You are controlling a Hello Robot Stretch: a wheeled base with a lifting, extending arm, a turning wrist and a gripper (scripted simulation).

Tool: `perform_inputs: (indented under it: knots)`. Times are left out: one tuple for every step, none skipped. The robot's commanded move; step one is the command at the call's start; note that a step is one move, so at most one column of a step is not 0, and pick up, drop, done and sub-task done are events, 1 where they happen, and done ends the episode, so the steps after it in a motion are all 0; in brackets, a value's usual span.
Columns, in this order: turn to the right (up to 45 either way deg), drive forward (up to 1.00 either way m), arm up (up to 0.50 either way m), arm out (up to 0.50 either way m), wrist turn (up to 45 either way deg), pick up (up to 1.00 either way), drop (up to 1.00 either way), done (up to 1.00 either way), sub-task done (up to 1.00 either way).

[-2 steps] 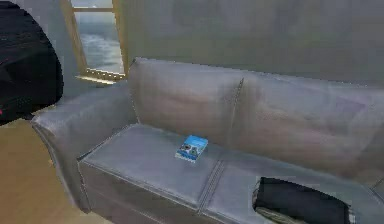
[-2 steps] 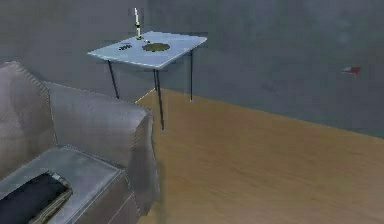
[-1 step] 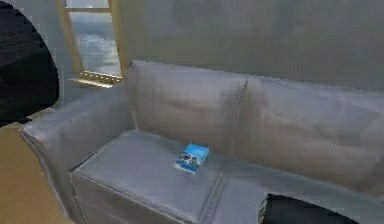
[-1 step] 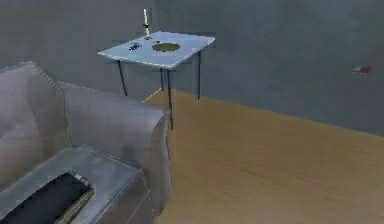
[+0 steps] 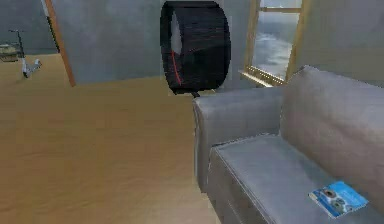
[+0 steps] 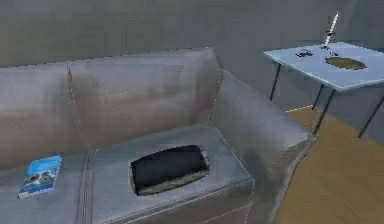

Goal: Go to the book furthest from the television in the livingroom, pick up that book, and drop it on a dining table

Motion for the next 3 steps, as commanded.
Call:
perform_inputs:
  knots:
    - [-39.0,0.00,0.00,0.00,0.0,0.00,0.00,0.00,0.00]
    - [30.0,0.00,0.00,0.00,0.0,0.00,0.00,0.00,0.00]
    - [0.0,0.65,0.00,0.00,0.0,0.00,0.00,0.00,0.00]
